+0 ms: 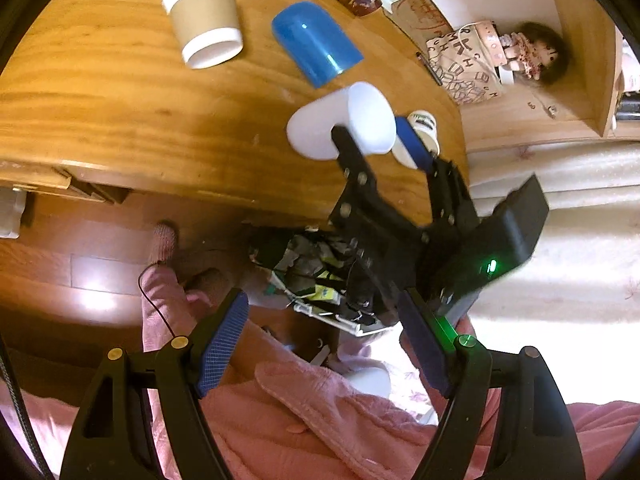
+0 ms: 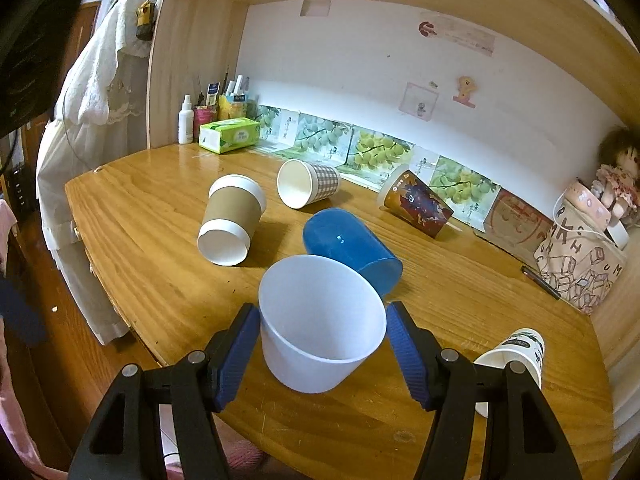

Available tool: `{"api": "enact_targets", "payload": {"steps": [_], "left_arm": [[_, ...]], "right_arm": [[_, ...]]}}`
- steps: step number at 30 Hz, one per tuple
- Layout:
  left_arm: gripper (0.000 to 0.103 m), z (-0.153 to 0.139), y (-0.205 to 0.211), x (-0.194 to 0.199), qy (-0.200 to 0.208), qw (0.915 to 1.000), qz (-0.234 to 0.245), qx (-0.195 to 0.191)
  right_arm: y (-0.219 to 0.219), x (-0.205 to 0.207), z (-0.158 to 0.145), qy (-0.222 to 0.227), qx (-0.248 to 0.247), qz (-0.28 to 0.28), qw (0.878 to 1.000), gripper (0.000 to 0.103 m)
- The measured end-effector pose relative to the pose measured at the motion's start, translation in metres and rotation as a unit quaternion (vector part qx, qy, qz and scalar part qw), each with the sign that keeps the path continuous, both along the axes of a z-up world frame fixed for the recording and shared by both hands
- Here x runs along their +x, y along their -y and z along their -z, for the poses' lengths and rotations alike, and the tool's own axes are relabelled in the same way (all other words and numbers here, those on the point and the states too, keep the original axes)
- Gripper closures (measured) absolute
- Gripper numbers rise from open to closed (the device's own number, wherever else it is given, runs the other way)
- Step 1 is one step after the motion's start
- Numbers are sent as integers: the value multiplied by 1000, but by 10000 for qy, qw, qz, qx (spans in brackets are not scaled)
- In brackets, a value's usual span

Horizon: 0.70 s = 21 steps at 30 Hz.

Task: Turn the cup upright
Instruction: 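Open the left gripper and lower the upright white cup onto the desk with the right gripper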

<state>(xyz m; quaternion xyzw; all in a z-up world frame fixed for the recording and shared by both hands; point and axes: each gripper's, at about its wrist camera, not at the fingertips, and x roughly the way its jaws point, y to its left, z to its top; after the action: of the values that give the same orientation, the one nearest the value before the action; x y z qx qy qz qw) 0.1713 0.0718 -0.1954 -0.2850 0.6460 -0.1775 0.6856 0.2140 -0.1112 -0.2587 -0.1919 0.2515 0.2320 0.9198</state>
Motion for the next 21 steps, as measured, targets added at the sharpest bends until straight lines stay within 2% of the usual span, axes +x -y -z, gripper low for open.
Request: {"api": "enact_targets", "payload": {"steps": [7,11,16,18,20,21], "left_arm": [[23,-1,-5,-6,-54,9999,93,54],[23,-2,-12,-11,-12,9998,133,125],[23,2,-29,-22,-13,9996,49,278],[23,4,-38,-27,-8,9994,-41,340],[23,6,-46,-31,-8,9986,-147,499],[23,7,-51,-34,7,9971,-221,732]], "right_arm": [[0,2,-2,-113,157,153,9997,37],[-1,2,0,-234,336,392,9984,32],[-1,-1,1,-468,502,753,9948,30],[-3,-8,1,-484,495,864,9939,26],[-3,-18,0,-517,472,980,9927,23],[-4,-24,1,-560,443,1046,9919,23]]}}
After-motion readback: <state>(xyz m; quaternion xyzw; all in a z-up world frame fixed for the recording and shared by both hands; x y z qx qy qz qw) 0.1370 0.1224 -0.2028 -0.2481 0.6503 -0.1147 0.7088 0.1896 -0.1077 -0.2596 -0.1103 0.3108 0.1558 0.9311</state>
